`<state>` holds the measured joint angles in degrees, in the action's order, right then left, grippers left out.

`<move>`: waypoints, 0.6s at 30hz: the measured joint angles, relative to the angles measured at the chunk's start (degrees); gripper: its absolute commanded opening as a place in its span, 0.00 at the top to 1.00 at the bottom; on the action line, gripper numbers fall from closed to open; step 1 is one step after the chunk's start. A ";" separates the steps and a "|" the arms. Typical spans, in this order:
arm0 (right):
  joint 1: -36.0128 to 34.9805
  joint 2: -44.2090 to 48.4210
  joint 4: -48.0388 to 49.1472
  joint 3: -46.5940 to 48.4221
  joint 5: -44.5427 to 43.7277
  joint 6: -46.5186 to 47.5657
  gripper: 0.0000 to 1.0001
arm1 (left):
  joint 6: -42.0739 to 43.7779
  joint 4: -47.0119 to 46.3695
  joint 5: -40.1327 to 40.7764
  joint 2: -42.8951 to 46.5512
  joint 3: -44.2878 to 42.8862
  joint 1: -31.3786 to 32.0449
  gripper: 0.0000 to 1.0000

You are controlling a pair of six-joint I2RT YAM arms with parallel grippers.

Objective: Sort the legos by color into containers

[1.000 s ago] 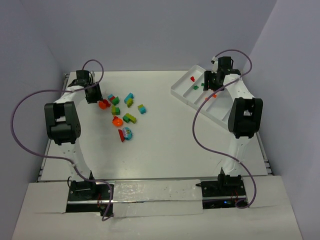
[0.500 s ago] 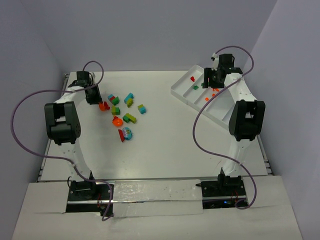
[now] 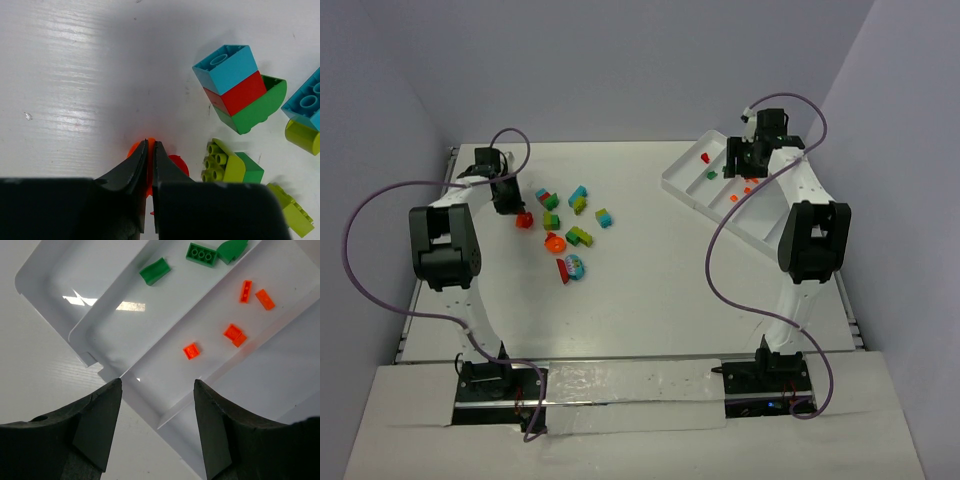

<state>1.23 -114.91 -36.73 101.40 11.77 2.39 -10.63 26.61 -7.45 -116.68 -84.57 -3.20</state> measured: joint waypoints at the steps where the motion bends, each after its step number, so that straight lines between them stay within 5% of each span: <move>1: -0.18 0.30 0.04 -0.34 0.18 -0.04 0.34 | 0.12 0.00 -0.28 0.12 0.12 0.00 1.00; 11: -6.62 6.01 1.19 -5.37 9.29 -0.50 0.33 | -1.95 2.17 -5.82 5.82 1.75 0.12 1.00; 18: -17.20 13.87 3.56 -8.67 18.48 1.06 0.34 | -8.53 2.90 -19.24 14.32 2.70 1.93 1.00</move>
<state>-15.96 -101.04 -33.17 92.73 30.26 3.45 -19.16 29.51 -26.69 -102.36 -81.87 -1.27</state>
